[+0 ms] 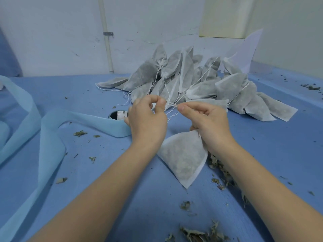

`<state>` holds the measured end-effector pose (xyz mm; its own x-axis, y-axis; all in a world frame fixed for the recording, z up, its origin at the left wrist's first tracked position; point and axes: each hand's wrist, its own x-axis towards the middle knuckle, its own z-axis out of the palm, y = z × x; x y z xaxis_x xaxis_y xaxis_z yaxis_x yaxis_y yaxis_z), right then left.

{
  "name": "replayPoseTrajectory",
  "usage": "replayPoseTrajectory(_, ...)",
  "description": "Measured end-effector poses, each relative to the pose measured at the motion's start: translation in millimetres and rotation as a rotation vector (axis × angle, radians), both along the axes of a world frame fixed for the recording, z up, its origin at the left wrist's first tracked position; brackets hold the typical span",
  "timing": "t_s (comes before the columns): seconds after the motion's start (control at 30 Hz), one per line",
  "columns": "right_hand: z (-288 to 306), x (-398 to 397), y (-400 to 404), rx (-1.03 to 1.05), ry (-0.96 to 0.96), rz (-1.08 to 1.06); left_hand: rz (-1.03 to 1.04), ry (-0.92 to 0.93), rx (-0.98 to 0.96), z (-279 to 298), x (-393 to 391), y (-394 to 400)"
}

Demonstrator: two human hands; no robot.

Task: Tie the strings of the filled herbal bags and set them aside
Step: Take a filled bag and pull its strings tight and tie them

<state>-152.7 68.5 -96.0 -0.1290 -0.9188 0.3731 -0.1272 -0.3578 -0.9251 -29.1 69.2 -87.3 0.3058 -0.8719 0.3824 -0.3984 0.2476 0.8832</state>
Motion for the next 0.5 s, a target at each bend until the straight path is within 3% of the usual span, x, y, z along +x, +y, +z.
replayPoseTrajectory(0.13, -1, -3, -4, 0.023, -0.219, -0.124, -0.059, 0.032, -0.021, -6, 0, -1)
replayPoseTrajectory(0.3, -2, -12, -12, 0.056, -0.577, -0.394, -0.33, 0.424, 0.401, -10, -2, -1)
replayPoseTrajectory(0.37, -5, -13, -13, 0.067, -0.621, -0.443, -0.459, 0.551, 0.489, -14, -7, -1)
replayPoseTrajectory(0.5, -6, -12, -13, 0.084, -0.519, -0.37, -0.487, 0.75, 0.474, -19, -11, -3)
